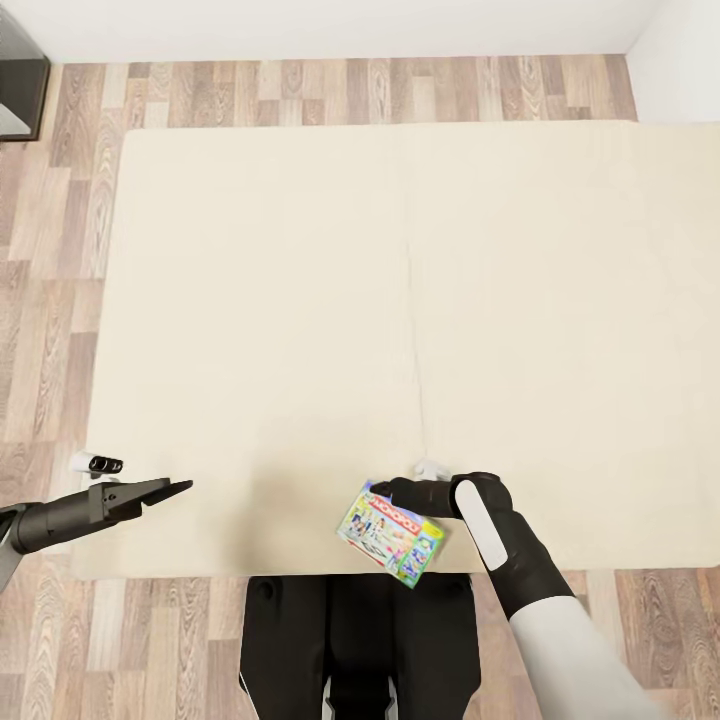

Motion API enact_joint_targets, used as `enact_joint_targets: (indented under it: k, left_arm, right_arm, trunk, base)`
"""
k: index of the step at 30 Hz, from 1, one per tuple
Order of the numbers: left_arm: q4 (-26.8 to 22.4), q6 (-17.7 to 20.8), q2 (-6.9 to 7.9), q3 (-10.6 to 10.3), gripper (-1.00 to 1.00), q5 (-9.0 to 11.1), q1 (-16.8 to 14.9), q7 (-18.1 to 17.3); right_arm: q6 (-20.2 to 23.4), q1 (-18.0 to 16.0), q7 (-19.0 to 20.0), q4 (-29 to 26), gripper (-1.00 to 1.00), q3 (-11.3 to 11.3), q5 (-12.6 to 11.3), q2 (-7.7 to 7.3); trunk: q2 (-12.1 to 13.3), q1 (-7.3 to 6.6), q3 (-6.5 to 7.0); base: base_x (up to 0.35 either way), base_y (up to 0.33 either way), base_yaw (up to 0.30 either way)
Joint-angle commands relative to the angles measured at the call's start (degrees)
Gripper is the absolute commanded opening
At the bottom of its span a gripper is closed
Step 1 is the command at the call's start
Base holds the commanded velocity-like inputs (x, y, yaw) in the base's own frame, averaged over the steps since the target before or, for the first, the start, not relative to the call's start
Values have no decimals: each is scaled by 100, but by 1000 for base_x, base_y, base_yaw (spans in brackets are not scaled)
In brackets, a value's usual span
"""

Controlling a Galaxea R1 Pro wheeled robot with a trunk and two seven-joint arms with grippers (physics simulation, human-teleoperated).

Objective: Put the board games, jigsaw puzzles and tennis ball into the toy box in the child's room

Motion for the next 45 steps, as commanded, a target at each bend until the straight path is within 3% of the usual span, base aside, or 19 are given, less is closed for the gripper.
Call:
enact_joint_targets:
  k: [1,43,45]
  left_arm:
    - [0,61,2,-2,100,1,-1,-20]
    - [0,61,2,2,100,-1,-1,-12]
    - [17,52,-63,-13,100,-3,-1,2]
  right_arm:
    - [24,-1,32,-4,100,-5,36,2]
    - [17,-1,-25,-24,100,-5,57,-15]
    - [82,4,-91,10,100,-71,-9,50]
  trunk:
    - [-9,3,-6]
    - [-9,3,-6]
    - [-9,4,-6]
  base:
    - [0,146,0]
    - [-6,57,0]
    - [0,0,0]
